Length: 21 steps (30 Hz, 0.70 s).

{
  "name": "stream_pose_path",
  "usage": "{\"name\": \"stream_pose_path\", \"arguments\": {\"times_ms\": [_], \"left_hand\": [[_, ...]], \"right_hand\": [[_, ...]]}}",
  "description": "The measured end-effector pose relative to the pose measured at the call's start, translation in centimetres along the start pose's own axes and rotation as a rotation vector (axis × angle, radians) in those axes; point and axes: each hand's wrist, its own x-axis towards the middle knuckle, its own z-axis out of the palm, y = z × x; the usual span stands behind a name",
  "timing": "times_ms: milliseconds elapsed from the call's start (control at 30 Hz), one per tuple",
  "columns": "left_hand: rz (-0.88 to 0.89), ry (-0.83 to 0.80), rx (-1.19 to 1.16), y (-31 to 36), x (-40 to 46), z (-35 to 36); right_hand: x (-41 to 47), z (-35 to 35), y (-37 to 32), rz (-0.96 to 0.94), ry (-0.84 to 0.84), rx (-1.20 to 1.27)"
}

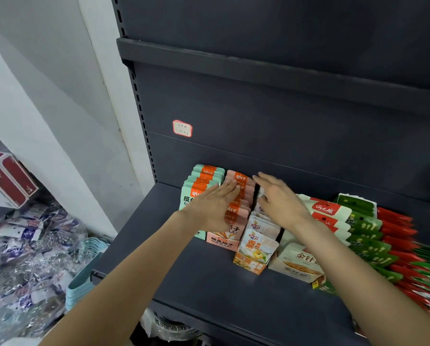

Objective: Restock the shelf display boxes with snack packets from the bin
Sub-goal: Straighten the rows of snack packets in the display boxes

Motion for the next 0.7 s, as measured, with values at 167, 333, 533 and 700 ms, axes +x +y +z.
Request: {"name": "stream_pose_path", "arguments": {"times_ms": [167,333,533,700], "left_hand": [[0.032,0.107,-0.281,2.1,-0.3,-1.2],[0.031,0.213,-0.326,4.0,1.8,-1.0],[0.094,0.099,-0.204,4.9,5.3,0.2],[0.048,0.032,-0.155,4.6,7.4,-0.1]], "right_hand": [[-2.0,-1.8,3.2,0.049,0.105,-0.018],[-3.5,-1.7,5.9,0.142,0.029,-0.124],[-3.7,-1.5,6.9,0.144,0.051,-0.206],[-3.0,-1.2,7.4,0.157,0.07,-0.212]]}}
